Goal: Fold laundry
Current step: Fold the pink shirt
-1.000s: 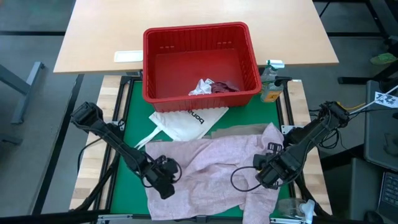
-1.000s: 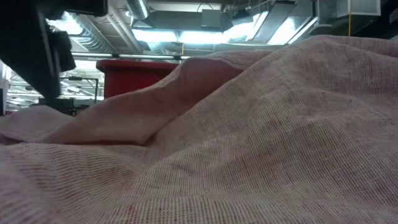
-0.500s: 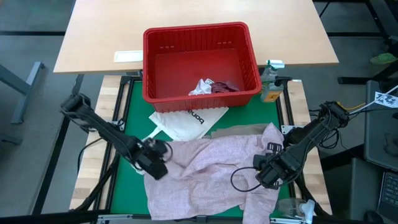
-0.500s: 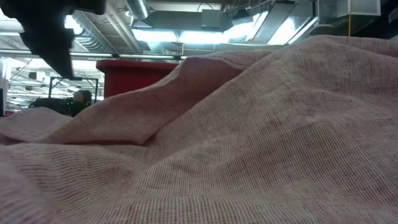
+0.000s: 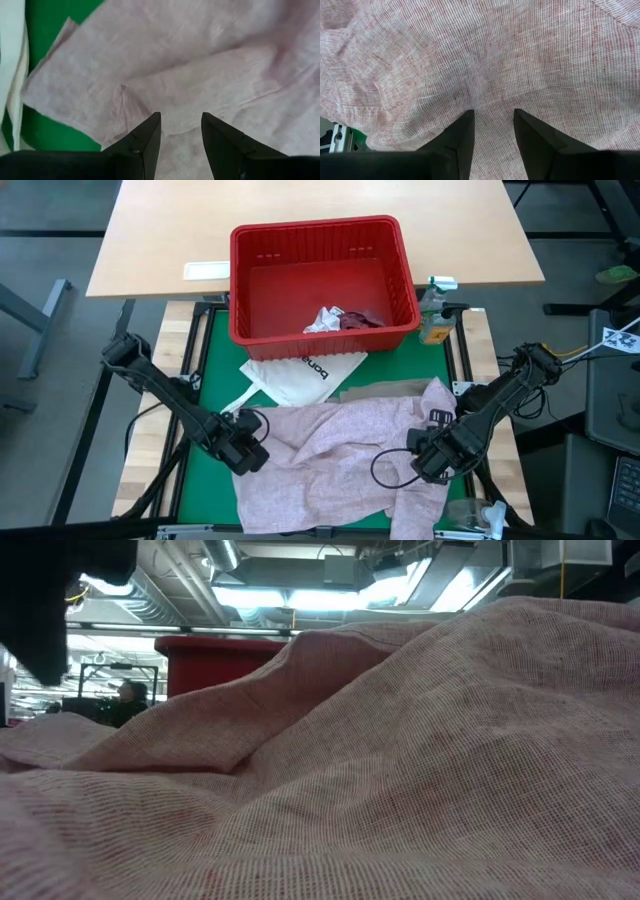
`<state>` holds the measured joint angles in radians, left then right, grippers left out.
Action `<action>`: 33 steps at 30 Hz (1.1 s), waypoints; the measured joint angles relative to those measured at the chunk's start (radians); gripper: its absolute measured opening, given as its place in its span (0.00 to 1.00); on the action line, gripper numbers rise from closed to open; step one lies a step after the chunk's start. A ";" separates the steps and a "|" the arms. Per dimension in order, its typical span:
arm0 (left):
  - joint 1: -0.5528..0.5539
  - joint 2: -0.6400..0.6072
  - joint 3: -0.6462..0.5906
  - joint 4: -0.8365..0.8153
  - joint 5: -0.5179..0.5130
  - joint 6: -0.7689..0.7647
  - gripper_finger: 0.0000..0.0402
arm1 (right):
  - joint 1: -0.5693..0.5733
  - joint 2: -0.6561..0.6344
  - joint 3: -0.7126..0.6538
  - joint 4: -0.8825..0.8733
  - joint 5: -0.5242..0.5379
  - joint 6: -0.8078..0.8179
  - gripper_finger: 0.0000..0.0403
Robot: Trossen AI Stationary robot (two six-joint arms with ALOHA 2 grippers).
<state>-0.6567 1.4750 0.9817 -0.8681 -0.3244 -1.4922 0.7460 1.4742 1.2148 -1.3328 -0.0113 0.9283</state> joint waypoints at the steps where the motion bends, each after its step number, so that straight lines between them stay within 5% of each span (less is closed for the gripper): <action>1: -0.006 0.013 0.000 -0.001 0.002 -0.021 0.34 | 0.000 0.000 0.000 0.000 0.000 0.001 0.34; 19: -0.024 0.124 0.000 0.035 0.001 -0.096 0.31 | 0.000 0.000 0.000 0.000 0.000 0.001 0.34; 27: -0.024 0.124 0.000 0.033 0.004 -0.095 0.11 | 0.000 0.000 0.000 0.000 0.000 0.001 0.34; 33: -0.024 0.109 0.013 0.026 0.189 -0.102 0.01 | 0.000 0.000 0.000 0.000 0.000 0.001 0.34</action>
<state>-0.6811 1.5844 0.9948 -0.8418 -0.1352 -1.5947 0.7464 1.4742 1.2148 -1.3327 -0.0113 0.9295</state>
